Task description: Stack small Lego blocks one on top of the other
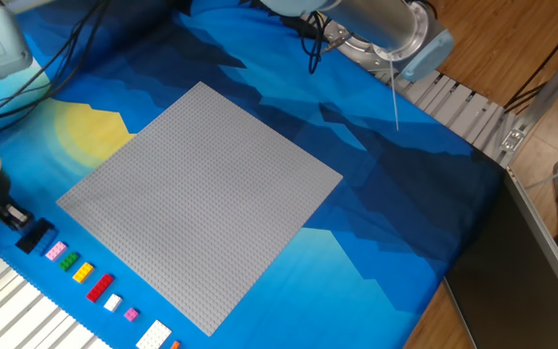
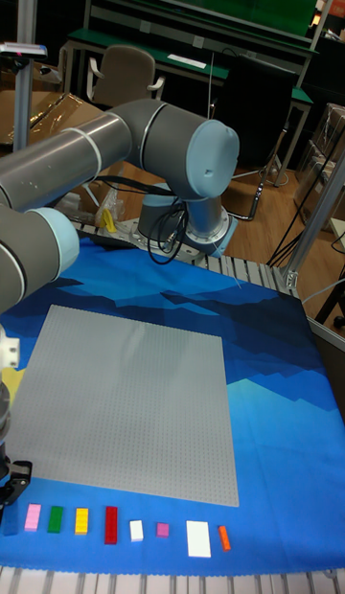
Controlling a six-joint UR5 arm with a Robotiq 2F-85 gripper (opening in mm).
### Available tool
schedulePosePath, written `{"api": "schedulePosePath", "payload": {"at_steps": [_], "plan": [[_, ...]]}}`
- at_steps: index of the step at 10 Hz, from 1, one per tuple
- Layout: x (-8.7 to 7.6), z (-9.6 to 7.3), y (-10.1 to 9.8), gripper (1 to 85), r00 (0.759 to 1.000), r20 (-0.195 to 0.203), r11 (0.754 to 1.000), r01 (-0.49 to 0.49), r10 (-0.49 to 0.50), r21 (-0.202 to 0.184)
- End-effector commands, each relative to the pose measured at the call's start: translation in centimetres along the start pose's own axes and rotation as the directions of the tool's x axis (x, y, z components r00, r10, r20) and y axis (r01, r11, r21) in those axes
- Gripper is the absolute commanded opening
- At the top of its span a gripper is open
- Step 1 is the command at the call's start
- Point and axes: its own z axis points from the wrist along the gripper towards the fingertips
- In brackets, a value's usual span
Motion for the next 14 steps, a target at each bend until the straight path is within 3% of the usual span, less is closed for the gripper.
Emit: {"api": "schedulePosePath", "payload": {"at_steps": [1, 5, 14], "plan": [[-0.11, 0.23, 0.12, 34.7, 1.000, 0.012, 1.000, -0.003, 0.003, 0.007], [-0.12, 0.25, 0.45, 38.3, 1.000, 0.015, 1.000, -0.015, 0.015, 0.009], [-0.29, 0.56, 0.96, 37.3, 0.999, 0.029, 0.999, -0.032, 0.032, 0.012]]}}
